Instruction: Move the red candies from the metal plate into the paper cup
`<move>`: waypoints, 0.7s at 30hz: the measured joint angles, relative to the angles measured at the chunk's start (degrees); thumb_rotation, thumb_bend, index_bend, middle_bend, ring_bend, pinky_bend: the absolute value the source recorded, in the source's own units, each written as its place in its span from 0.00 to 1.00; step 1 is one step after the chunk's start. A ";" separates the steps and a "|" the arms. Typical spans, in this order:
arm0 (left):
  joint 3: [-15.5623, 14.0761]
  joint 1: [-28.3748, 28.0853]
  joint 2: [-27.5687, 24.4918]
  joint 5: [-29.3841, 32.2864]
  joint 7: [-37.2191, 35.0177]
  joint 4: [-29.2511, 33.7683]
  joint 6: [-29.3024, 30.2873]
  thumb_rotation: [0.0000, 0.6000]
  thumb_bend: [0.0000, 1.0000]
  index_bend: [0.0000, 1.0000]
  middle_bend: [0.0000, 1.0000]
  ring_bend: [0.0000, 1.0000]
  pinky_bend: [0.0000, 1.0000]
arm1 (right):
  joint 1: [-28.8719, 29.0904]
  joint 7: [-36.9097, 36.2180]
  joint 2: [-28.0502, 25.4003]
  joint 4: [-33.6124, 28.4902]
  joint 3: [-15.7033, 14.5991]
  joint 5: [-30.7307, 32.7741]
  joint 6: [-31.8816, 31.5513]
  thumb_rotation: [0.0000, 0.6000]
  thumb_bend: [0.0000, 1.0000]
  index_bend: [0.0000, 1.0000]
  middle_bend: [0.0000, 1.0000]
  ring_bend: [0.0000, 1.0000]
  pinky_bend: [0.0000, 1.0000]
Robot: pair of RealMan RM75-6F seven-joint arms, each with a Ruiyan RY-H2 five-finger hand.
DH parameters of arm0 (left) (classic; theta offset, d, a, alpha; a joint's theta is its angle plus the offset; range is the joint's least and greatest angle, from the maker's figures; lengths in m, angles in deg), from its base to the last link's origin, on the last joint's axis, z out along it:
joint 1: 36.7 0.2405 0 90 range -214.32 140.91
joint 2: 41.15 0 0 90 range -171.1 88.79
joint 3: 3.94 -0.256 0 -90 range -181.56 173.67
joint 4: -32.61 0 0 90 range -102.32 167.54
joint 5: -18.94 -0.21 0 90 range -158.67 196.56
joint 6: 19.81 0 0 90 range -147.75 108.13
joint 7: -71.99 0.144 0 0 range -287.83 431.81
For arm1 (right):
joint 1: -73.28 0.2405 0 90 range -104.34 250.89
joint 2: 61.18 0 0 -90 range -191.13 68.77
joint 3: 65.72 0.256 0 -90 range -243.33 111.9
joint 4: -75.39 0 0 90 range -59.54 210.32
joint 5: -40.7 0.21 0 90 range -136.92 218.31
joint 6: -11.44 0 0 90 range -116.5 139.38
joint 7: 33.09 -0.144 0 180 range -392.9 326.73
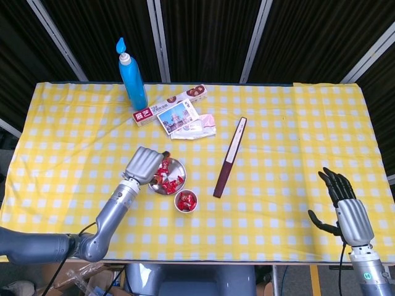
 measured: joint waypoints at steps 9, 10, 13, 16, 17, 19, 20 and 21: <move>-2.56 8.13 -2.81 -7.21 -4.18 3.93 11.78 1.00 0.24 0.33 0.52 0.62 0.72 | 0.07 0.74 -0.16 0.19 -0.13 0.53 0.74 1.00 0.39 0.00 0.00 0.00 0.00; -3.20 9.46 -3.56 -8.56 -4.87 4.73 13.31 1.00 0.24 0.31 0.47 0.56 0.67 | 0.09 1.07 -0.16 0.22 -0.17 0.61 0.89 1.00 0.39 0.00 0.00 0.00 0.00; -6.15 14.21 -6.94 -13.10 -7.52 7.42 17.76 1.00 0.22 0.22 0.27 0.37 0.51 | 0.15 2.07 -0.12 0.35 -0.25 0.89 1.35 1.00 0.39 0.00 0.00 0.00 0.00; -9.79 18.95 -11.20 -17.54 -10.96 9.63 20.72 1.00 0.19 0.09 0.08 0.15 0.33 | 0.22 3.26 -0.01 0.56 -0.33 1.14 1.78 1.00 0.39 0.00 0.00 0.00 0.00; -11.19 20.77 -12.90 -19.15 -12.58 10.26 21.51 1.00 0.19 0.06 0.04 0.11 0.29 | 0.24 3.72 0.03 0.63 -0.36 1.21 1.90 1.00 0.39 0.00 0.00 0.00 0.00; -13.31 23.45 -15.33 -21.60 -15.23 10.78 22.78 1.00 0.17 0.01 0.00 0.02 0.19 | 0.25 4.99 0.15 0.83 -0.44 1.31 2.09 1.00 0.39 0.00 0.00 0.00 0.00; -14.65 25.22 -16.79 -23.30 -17.06 10.84 23.75 1.00 0.17 0.00 0.00 0.01 0.16 | 0.25 5.59 0.22 0.93 -0.47 1.32 2.13 1.00 0.39 0.00 0.00 0.00 0.00; -15.86 26.95 -17.90 -25.08 -18.78 10.67 24.78 1.00 0.17 0.00 0.00 0.00 0.14 | 0.24 6.22 0.32 1.05 -0.50 1.31 2.13 1.00 0.39 0.00 0.00 0.00 0.00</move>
